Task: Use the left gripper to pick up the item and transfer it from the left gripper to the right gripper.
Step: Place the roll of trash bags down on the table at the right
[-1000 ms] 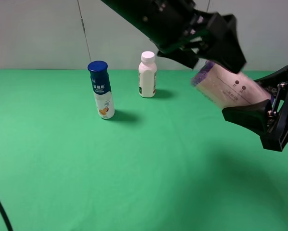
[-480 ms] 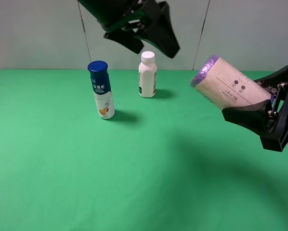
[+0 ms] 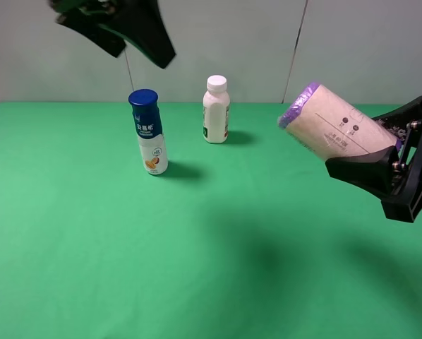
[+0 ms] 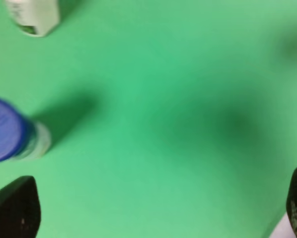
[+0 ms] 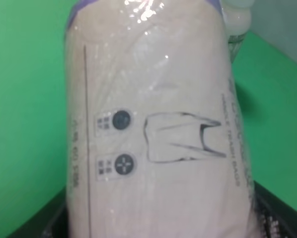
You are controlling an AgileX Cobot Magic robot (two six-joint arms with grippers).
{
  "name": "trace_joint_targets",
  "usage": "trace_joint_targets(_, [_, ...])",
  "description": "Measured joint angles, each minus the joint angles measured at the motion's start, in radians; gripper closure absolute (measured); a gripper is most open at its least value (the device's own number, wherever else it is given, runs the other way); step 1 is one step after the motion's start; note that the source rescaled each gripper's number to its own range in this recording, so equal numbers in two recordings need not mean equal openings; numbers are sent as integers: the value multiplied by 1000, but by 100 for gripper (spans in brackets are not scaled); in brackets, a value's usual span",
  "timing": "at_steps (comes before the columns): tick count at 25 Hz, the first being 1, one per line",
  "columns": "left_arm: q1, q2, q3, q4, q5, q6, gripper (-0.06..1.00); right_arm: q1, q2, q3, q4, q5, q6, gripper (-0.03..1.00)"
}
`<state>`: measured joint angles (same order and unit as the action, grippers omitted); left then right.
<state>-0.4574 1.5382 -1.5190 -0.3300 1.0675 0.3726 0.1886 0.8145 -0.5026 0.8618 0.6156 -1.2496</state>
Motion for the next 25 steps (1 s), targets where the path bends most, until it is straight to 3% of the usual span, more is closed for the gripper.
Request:
trace_joint_targets(13, [218, -441, 489, 59, -113, -39, -3, 0, 0, 0, 0, 0, 0, 96])
trace_joint_targets(25, [251, -905, 750, 302, -47, -270, -2, 0, 0, 0, 0, 0, 33, 96])
